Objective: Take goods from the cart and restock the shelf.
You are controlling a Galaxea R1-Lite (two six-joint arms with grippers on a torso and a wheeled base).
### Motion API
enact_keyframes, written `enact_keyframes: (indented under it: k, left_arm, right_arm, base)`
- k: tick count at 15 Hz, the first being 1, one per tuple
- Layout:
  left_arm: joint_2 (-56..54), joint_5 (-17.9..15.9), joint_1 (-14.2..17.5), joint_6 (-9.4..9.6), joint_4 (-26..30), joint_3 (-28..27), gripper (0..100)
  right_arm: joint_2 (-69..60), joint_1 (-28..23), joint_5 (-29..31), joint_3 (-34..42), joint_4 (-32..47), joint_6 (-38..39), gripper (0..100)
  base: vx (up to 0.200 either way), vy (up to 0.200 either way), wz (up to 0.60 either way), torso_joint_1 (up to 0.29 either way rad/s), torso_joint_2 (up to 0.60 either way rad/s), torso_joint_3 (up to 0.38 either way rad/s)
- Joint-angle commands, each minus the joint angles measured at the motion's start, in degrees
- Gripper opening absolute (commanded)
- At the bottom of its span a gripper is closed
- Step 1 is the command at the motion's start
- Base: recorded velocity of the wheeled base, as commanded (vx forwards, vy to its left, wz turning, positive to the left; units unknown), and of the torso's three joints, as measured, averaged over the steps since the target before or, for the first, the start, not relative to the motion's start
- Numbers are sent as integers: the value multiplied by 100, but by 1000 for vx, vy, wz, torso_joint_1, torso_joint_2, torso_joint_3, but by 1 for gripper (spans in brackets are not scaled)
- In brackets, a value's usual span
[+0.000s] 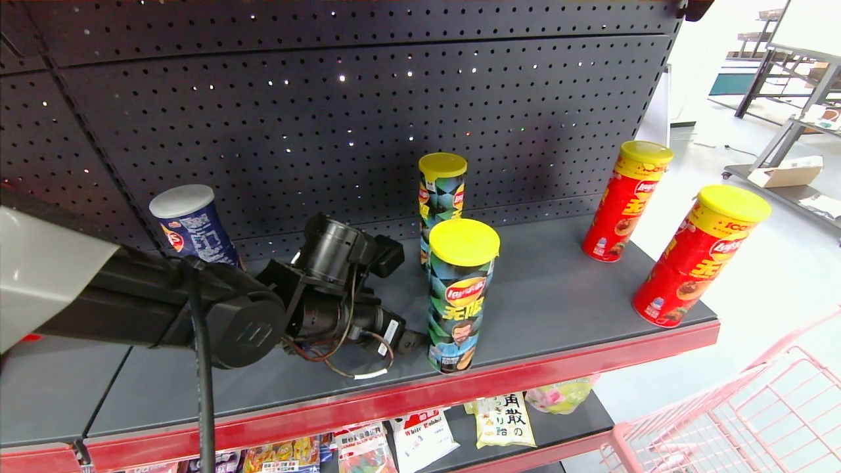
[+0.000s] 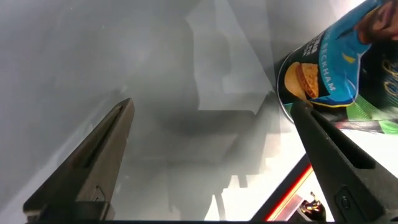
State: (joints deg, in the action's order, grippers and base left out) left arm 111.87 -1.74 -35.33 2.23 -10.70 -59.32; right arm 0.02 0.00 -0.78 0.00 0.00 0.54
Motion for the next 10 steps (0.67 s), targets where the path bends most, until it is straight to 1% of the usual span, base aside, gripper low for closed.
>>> enact_keyframes:
  k: [1,7,8,10]
  left_arm:
    - [19,-1,-36,-3,-2,-36,100]
    - [-16,-1,-36,-12,-2,17,100]
    - [-78,7,-9,-30,-2,78,100]
    - [-526,104,158,-39,-20,509,100]
  right_arm:
    - [-2,0,-1,0,0,-1,100]
    - [-2,0,-1,0,0,-1,100]
    - [-2,0,-1,0,0,-1,100]
    - [-2,0,-1,0,0,-1,100]
  base:
    - [0,0,0,0,0,0]
    - [0,0,0,0,0,0]
    - [0,0,0,0,0,0]
    - [0,0,0,0,0,0]
